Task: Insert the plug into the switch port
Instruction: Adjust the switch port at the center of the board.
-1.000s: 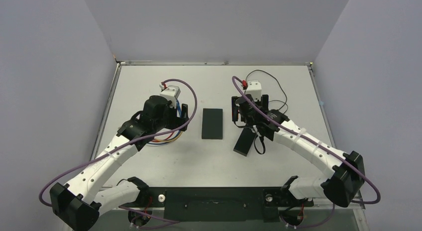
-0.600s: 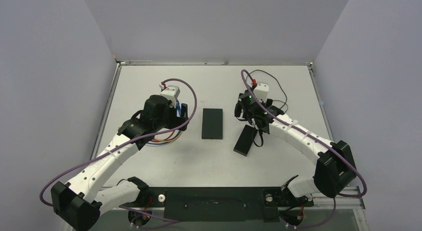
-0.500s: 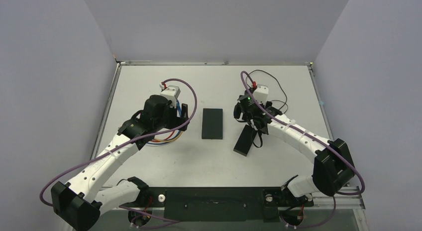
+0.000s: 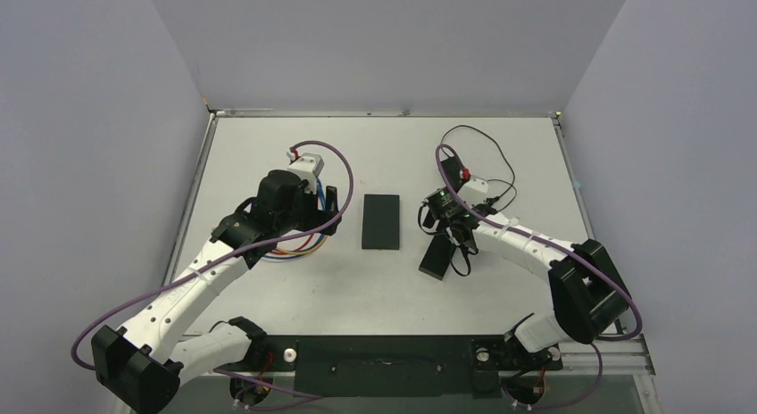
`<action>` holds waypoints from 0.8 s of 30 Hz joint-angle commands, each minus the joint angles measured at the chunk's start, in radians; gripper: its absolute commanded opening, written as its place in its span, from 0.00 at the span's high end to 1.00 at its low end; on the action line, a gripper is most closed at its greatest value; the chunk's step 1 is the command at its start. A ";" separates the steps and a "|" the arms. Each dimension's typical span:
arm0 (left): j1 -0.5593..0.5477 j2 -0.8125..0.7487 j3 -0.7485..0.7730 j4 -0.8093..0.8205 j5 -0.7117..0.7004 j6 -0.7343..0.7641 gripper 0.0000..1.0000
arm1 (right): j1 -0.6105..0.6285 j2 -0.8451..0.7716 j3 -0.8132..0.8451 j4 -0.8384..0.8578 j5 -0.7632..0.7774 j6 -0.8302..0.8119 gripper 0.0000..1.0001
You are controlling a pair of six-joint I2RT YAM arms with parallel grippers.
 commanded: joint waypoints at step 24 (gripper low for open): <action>0.004 -0.041 0.011 0.020 0.027 -0.006 0.20 | 0.004 0.151 0.021 0.050 0.017 0.155 0.20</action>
